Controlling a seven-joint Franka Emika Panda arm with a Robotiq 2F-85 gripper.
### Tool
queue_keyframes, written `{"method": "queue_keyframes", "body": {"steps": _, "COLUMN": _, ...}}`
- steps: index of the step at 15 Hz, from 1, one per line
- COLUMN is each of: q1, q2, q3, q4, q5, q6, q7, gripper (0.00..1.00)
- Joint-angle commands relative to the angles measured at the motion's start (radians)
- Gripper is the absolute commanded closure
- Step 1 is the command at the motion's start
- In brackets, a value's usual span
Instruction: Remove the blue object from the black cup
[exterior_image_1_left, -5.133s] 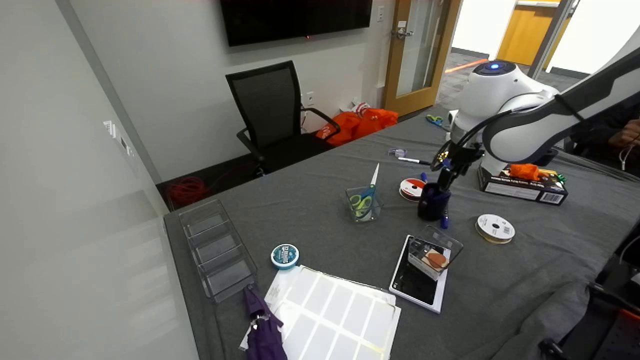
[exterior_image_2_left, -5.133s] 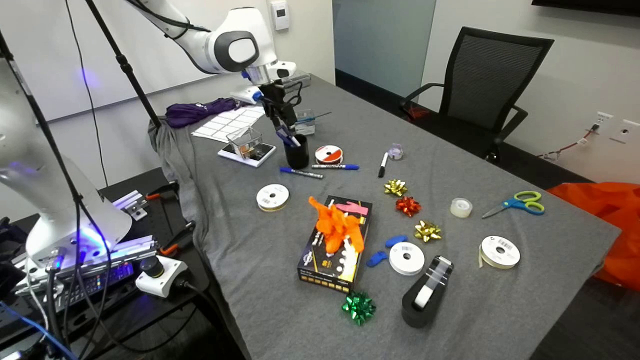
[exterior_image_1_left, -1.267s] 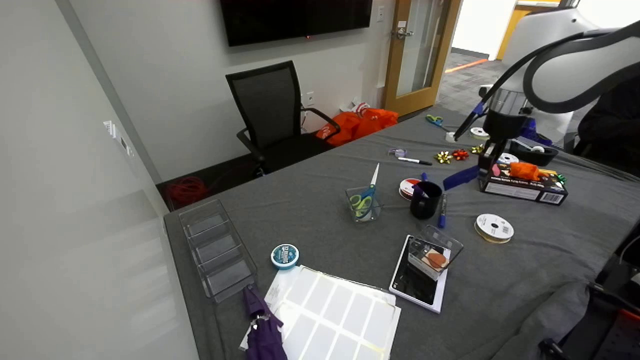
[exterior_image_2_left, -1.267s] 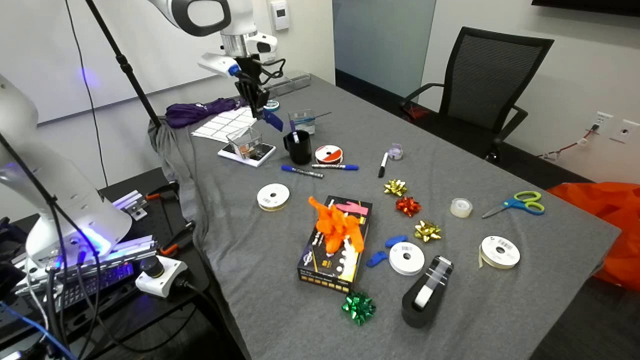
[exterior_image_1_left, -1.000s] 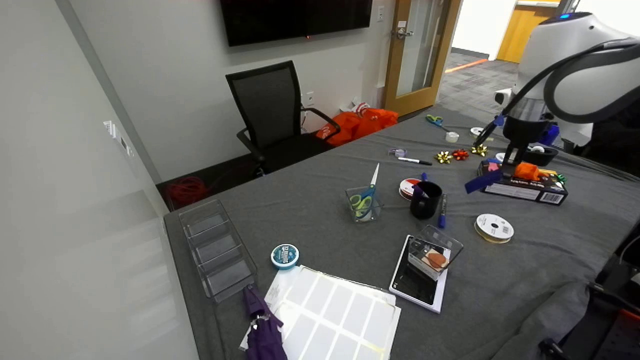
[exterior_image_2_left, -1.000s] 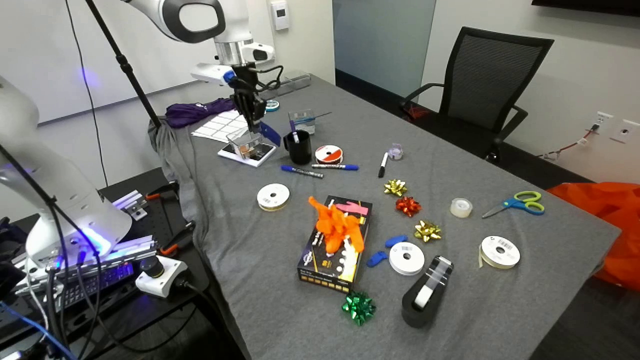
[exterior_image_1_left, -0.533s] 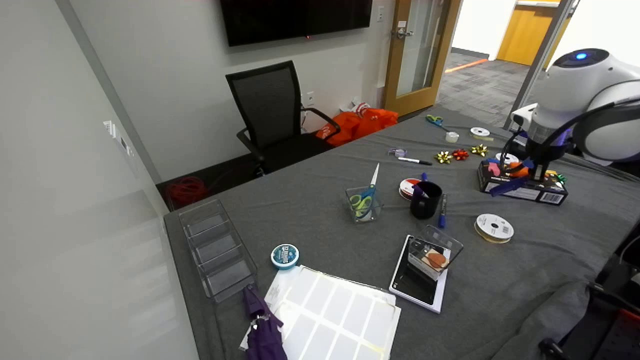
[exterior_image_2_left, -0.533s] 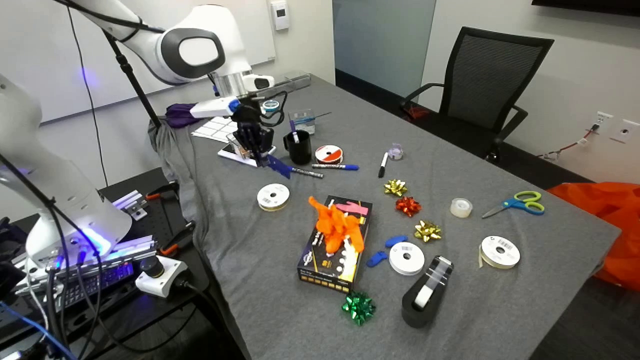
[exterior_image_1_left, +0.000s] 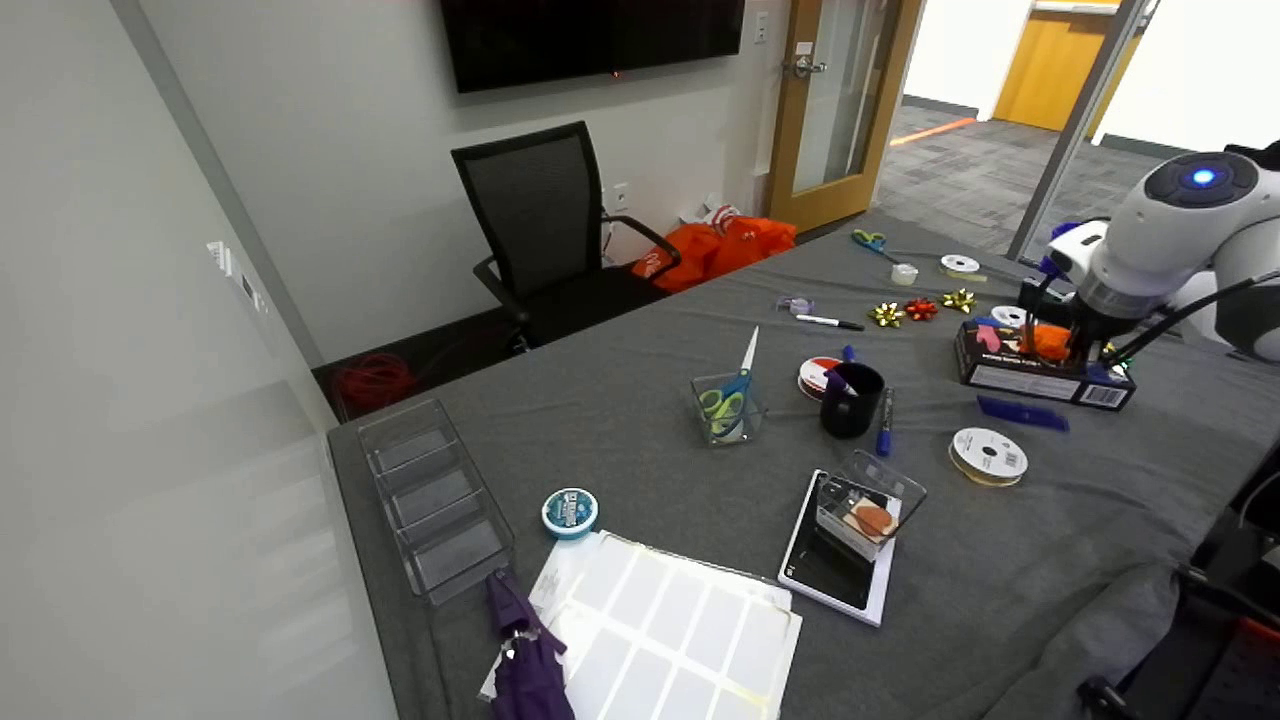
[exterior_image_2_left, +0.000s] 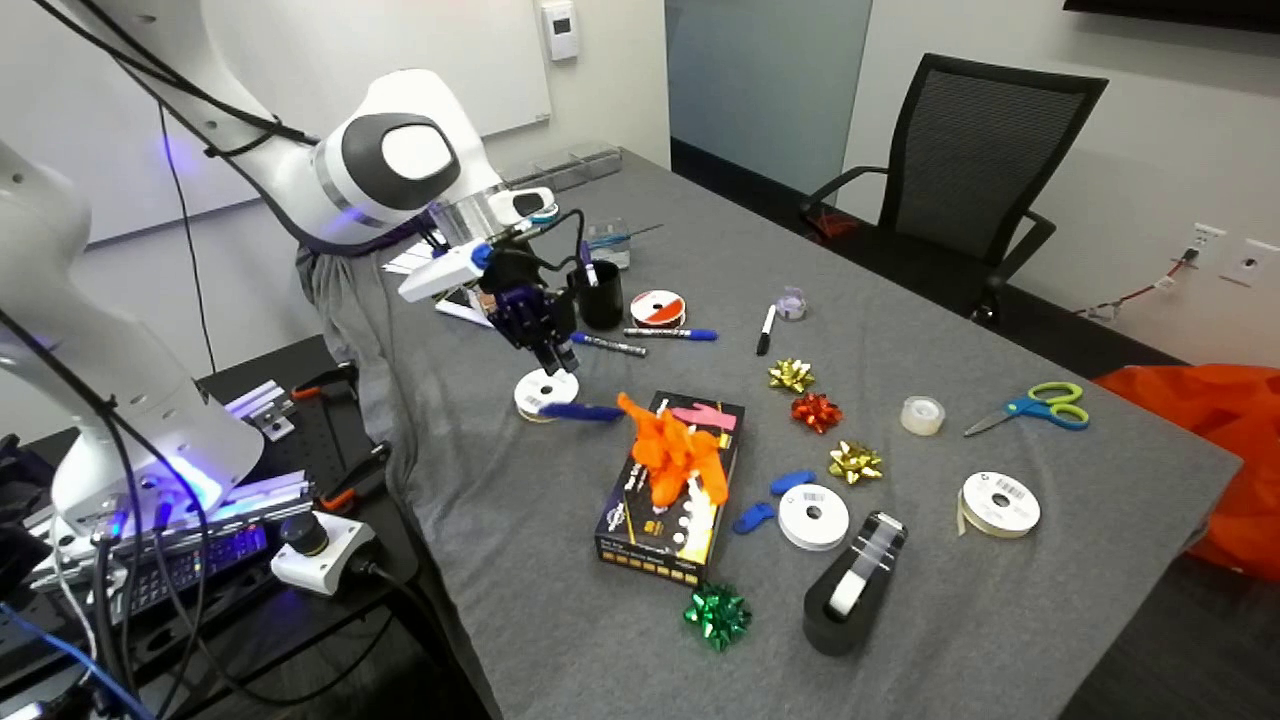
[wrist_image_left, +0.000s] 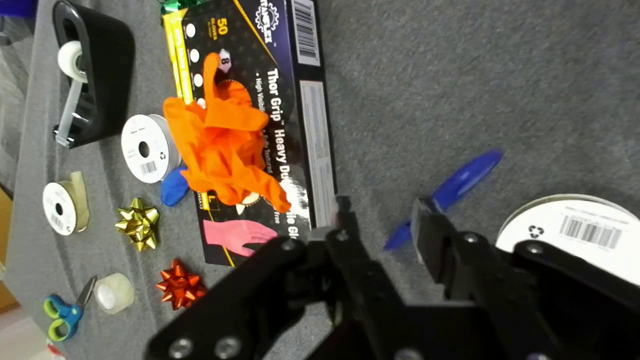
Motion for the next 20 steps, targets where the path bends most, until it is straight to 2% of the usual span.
{"method": "queue_keyframes", "body": {"steps": 1, "q1": 0.001, "q2": 0.047, "q3": -0.012, "q4": 0.03, "q5": -0.134, "q6": 0.026, "q7": 0.14, "gripper": 0.31}}
{"method": "queue_keyframes", "body": {"steps": 5, "q1": 0.023, "q2": 0.037, "q3": 0.01, "q4": 0.016, "q5": -0.095, "q6": -0.016, "q7": 0.176, "gripper": 0.04}}
{"method": "queue_keyframes", "body": {"steps": 6, "q1": 0.03, "q2": 0.03, "q3": 0.018, "q4": 0.014, "q5": -0.055, "q6": -0.033, "q7": 0.152, "gripper": 0.01}}
{"method": "queue_keyframes", "body": {"steps": 9, "q1": 0.038, "q2": 0.008, "q3": 0.057, "q4": 0.003, "q5": 0.16, "q6": -0.074, "q7": 0.014, "gripper": 0.0}}
{"method": "queue_keyframes", "body": {"steps": 12, "q1": 0.055, "q2": -0.015, "q3": 0.099, "q4": 0.003, "q5": 0.435, "q6": -0.127, "q7": -0.172, "gripper": 0.0}}
{"method": "queue_keyframes", "body": {"steps": 16, "q1": 0.089, "q2": -0.077, "q3": 0.141, "q4": 0.026, "q5": 0.79, "q6": -0.271, "q7": -0.427, "gripper": 0.0}}
{"method": "queue_keyframes", "body": {"steps": 20, "q1": 0.115, "q2": -0.139, "q3": 0.138, "q4": 0.073, "q5": 1.027, "q6": -0.415, "q7": -0.602, "gripper": 0.0}}
